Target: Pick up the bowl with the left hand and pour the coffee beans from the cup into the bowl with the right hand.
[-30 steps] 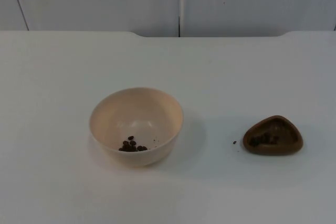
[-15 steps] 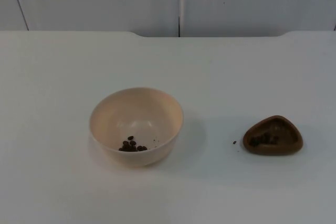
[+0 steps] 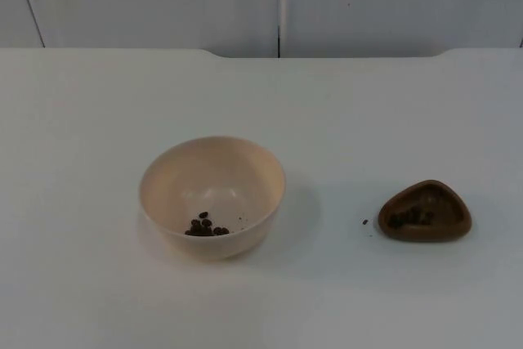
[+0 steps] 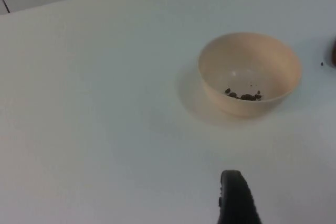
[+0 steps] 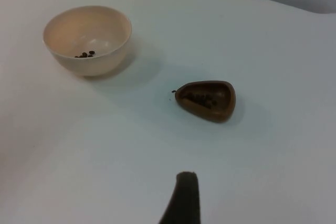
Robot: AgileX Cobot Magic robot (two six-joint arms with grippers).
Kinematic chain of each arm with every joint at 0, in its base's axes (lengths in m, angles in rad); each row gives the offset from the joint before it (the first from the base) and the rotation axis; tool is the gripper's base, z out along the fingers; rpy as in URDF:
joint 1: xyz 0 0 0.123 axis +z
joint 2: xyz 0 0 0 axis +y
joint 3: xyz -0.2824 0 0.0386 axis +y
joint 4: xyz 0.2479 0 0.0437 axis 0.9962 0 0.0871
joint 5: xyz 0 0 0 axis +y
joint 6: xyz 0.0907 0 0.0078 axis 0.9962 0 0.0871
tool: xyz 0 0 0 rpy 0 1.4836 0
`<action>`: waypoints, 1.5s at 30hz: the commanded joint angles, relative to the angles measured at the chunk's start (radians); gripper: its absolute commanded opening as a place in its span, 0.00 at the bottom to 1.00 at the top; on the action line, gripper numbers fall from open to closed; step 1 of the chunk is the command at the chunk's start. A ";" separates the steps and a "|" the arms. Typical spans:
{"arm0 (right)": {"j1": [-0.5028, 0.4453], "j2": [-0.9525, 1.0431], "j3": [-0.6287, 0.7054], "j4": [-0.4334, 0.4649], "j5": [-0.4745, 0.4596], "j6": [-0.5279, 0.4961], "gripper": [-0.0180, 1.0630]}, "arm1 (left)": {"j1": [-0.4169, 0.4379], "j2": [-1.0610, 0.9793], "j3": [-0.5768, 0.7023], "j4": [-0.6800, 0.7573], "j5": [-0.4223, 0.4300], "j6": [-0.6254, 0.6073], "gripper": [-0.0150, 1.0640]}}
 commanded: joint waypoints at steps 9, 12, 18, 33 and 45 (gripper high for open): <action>-0.002 -0.004 0.005 -0.001 -0.002 -0.001 0.66 | -0.004 -0.003 0.006 -0.013 -0.010 0.008 0.46; -0.002 -0.004 0.005 -0.001 -0.002 -0.001 0.66 | -0.004 -0.003 0.006 -0.017 -0.010 0.008 0.46; -0.002 -0.004 0.005 -0.001 -0.002 -0.001 0.66 | -0.004 -0.003 0.006 -0.017 -0.010 0.008 0.46; -0.002 -0.004 0.005 -0.007 -0.002 0.016 0.99 | -0.004 -0.003 0.006 -0.017 -0.010 0.008 0.99; -0.002 -0.004 0.006 -0.010 -0.002 0.056 0.99 | -0.004 -0.003 0.006 -0.019 -0.010 0.008 0.99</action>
